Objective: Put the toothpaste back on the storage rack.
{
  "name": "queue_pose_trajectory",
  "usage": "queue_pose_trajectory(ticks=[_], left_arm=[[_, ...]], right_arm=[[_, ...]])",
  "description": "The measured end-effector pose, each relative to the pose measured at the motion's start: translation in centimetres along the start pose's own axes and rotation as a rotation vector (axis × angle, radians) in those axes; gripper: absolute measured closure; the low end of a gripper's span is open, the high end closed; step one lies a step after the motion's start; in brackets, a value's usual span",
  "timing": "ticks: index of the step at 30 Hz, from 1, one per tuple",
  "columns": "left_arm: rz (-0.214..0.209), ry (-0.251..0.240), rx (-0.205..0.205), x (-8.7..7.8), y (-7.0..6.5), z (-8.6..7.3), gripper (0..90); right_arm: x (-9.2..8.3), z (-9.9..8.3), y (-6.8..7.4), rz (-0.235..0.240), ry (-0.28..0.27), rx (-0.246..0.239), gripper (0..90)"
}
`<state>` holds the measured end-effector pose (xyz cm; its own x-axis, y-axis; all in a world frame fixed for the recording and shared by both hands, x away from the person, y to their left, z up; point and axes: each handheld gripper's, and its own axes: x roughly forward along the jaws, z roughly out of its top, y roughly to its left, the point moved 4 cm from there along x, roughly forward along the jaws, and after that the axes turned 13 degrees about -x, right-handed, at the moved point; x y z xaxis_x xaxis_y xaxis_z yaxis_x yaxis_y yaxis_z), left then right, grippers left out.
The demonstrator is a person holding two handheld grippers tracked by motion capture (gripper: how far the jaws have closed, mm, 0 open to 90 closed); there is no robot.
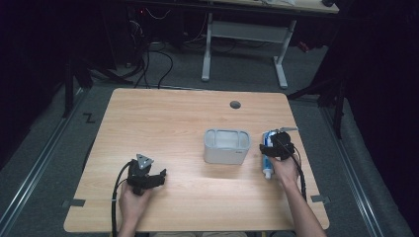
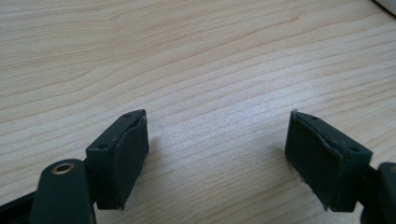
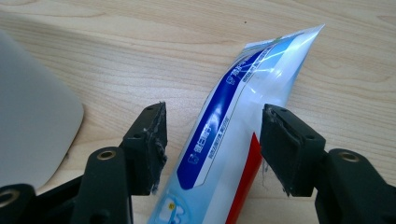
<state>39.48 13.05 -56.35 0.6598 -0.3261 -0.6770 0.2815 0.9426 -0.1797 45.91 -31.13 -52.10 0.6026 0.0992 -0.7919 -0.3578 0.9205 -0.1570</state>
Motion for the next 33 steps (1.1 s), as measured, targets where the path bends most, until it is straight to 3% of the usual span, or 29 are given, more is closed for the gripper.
queue_pose_trajectory(ticks=[9,20,27,33], left_arm=[[-0.001,0.0,0.001,0.0,0.0,0.0,21.9],[-0.001,0.0,0.001,0.0,0.0,0.0,21.9],[-0.001,0.0,0.001,0.0,0.0,0.0,21.9],[-0.001,0.0,0.001,0.0,0.0,0.0,21.9]], right_arm=[[1.3,0.6,0.0,-0.021,0.053,0.015,38.0],[2.0,1.1,-0.6,-0.064,0.102,0.021,41.7],[2.1,0.5,-1.4,-0.039,0.122,0.049,47.6],[2.2,0.4,-1.4,-0.02,0.132,0.043,55.2]])
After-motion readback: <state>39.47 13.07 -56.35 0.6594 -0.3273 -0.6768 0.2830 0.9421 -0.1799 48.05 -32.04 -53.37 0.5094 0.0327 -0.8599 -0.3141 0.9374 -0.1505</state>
